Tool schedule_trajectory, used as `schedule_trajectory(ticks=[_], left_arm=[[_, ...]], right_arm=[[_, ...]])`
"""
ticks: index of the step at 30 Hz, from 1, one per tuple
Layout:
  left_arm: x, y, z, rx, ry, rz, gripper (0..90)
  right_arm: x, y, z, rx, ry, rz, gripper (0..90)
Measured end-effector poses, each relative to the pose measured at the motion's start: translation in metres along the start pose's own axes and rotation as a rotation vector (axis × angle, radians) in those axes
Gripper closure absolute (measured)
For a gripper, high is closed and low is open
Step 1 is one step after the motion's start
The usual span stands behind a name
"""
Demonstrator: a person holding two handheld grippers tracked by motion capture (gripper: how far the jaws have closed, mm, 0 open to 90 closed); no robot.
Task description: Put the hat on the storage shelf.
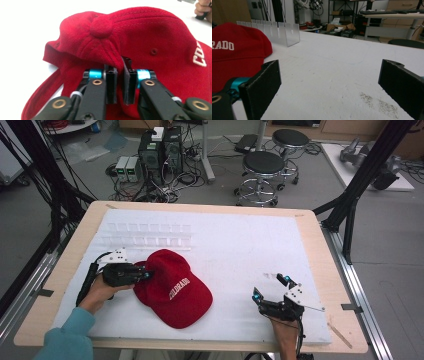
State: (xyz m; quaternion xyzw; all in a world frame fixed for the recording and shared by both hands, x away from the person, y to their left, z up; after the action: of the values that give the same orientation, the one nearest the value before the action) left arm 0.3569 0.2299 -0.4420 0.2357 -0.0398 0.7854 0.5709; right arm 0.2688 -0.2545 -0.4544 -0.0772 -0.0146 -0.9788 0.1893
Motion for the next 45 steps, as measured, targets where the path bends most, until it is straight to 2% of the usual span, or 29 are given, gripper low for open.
schedule_trajectory(ticks=[5,8,10,15,18,21,25,31,34,37,41,45], left_arm=[[0.001,0.006,0.005,0.013,0.009,0.012,85.9],[0.005,0.01,0.009,0.028,0.041,0.018,86.0],[0.008,0.013,0.012,0.02,0.056,0.021,86.0],[0.012,0.018,0.017,0.012,0.046,0.038,86.0],[0.013,0.023,0.027,0.0,0.032,0.048,86.0],[0.013,0.028,0.041,-0.028,0.022,0.059,86.0],[0.011,0.037,0.06,-0.054,0.03,0.064,86.0],[0.012,0.046,0.084,-0.062,0.039,0.097,86.1],[0.015,0.047,0.095,-0.059,0.064,0.123,86.1],[0.016,0.048,0.103,-0.066,0.065,0.139,86.1],[0.014,0.052,0.112,-0.082,0.061,0.139,86.1],[0.01,0.054,0.114,-0.071,0.06,0.142,86.1]], right_arm=[[0.0,0.0,0.0,0.004,0.0,0.0,3.3],[0.0,-0.001,0.0,0.002,-0.002,0.001,3.3],[0.0,0.0,0.0,0.015,0.005,0.002,3.3],[0.0,-0.001,0.0,0.007,0.0,0.004,3.3],[0.0,-0.001,0.0,0.003,0.0,0.002,3.3],[0.001,-0.001,0.0,0.003,0.002,0.0,3.3],[0.001,0.0,0.0,-0.003,0.005,0.003,3.3],[0.0,0.001,0.0,-0.005,-0.007,0.01,3.2],[-0.001,0.0,0.001,-0.003,-0.017,0.013,3.2],[-0.002,0.0,0.001,0.0,-0.021,0.011,3.2],[-0.003,-0.001,0.003,-0.003,-0.032,0.02,3.2],[-0.005,-0.008,0.017,0.022,-0.025,0.05,3.3]])
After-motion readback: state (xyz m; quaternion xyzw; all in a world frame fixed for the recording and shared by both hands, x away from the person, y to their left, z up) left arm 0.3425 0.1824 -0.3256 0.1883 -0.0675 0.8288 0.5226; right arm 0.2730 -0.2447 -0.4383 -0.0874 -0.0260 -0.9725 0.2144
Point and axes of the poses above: each handheld gripper's, and its own axes: x roughly backward along the jaws, z roughly out of its top, y roughly to its right, the point moved 2 cm from there along -x, roughly forward along the jaws, and after that the axes turned 9 degrees about -z, right-handed, at the moved point
